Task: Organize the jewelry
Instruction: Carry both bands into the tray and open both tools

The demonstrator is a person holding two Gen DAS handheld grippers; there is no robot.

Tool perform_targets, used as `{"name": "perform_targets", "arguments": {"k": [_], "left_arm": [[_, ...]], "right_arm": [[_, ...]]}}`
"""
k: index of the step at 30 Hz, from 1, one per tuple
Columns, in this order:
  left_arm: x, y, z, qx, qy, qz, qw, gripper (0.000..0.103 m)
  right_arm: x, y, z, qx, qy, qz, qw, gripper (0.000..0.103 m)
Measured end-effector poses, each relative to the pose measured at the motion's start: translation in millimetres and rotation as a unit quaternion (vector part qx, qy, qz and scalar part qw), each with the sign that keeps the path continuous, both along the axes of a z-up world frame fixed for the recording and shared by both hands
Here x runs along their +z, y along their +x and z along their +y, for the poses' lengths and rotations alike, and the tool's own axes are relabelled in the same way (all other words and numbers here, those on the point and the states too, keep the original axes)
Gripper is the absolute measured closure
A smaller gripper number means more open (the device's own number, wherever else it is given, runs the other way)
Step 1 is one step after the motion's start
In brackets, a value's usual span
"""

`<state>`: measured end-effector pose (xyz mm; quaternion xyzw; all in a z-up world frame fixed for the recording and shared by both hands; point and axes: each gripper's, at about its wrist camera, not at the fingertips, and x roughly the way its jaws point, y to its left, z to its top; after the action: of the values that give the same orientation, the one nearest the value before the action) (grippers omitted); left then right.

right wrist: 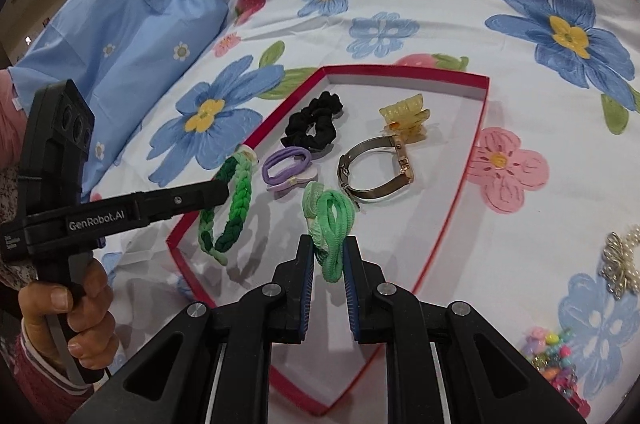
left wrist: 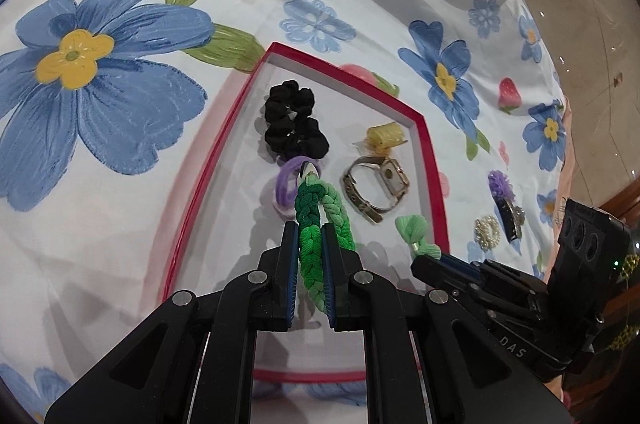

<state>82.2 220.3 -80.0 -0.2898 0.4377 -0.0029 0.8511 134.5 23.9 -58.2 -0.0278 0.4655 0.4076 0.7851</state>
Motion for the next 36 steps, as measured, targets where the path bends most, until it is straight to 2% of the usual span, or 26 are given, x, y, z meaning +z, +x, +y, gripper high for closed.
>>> {"name": "perform_targets", "arguments": {"k": [11, 18, 23, 25, 30, 32, 36], "left_arm": [[-23, 20, -2, -0.007, 0.014, 0.035, 0.9993, 0.093], [-24, 19, -3, -0.009, 0.019, 0.039, 0.999, 0.093], [-19, 17, -4, -0.007, 0.023, 0.037, 0.999, 0.079], [-16, 15, -5, -0.007, 0.024, 0.035, 0.9991, 0.072], [-6, 7, -8, -0.002, 0.027, 0.028, 0.9992, 0.07], [-1, 4, -11, -0.002, 0.029, 0.023, 0.9993, 0.063], [10, -2, -20, -0.005, 0.03, 0.011, 0.9995, 0.063]], "right_arm": [[-18, 12, 20, 0.01, -0.046, 0.0, 0.999, 0.085], [-20, 13, 25, 0.016, -0.055, -0.004, 0.998, 0.082], [-17, 11, 24, 0.017, -0.053, -0.005, 0.998, 0.07], [-14, 11, 22, 0.016, -0.048, -0.005, 0.999, 0.069], [-2, 7, 10, 0.011, -0.032, -0.009, 0.999, 0.069], [6, 3, 2, 0.007, -0.021, -0.014, 1.0, 0.069], [16, -2, -17, -0.007, -0.003, -0.014, 1.0, 0.064]]}}
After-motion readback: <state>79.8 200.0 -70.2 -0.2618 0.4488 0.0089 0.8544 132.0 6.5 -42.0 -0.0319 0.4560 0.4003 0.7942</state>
